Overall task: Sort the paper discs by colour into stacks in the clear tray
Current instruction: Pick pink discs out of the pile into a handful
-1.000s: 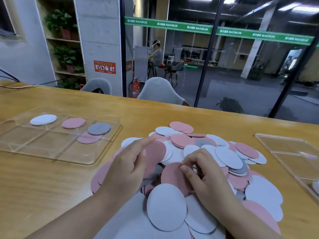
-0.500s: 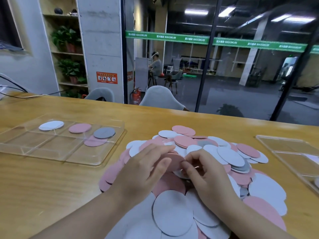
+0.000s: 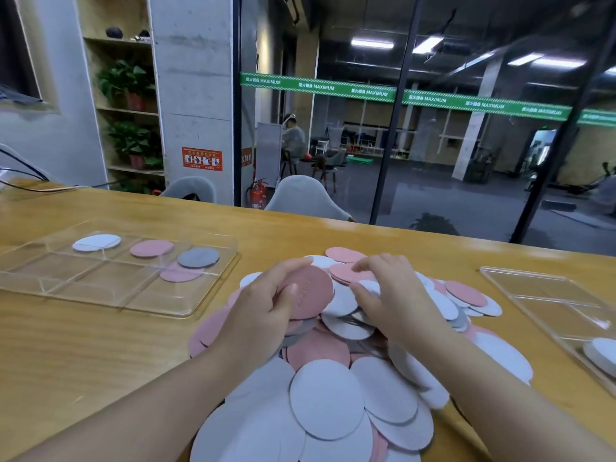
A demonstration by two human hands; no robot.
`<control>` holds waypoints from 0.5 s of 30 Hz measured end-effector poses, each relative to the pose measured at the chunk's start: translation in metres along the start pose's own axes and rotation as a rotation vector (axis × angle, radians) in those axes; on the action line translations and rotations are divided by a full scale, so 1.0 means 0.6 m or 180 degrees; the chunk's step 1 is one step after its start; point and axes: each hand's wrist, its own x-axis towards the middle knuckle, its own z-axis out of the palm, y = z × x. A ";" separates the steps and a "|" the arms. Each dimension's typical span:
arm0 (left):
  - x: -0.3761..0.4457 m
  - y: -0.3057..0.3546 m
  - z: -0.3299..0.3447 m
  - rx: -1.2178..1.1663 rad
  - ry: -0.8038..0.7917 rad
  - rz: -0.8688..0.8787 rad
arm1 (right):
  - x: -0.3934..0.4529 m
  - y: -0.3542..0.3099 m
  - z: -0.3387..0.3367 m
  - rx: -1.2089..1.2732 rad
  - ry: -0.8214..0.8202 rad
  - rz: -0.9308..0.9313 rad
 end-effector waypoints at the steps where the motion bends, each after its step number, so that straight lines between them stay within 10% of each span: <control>1: 0.002 -0.004 -0.001 0.0034 0.0041 -0.0058 | 0.011 0.002 0.003 -0.0068 -0.0135 0.0160; 8: 0.012 -0.017 -0.001 -0.0151 0.0123 -0.0381 | 0.057 0.004 0.013 -0.0056 -0.1017 0.1035; 15: 0.024 -0.007 -0.001 -0.0829 0.0347 -0.0769 | 0.046 0.003 0.015 0.0236 -0.0281 0.0735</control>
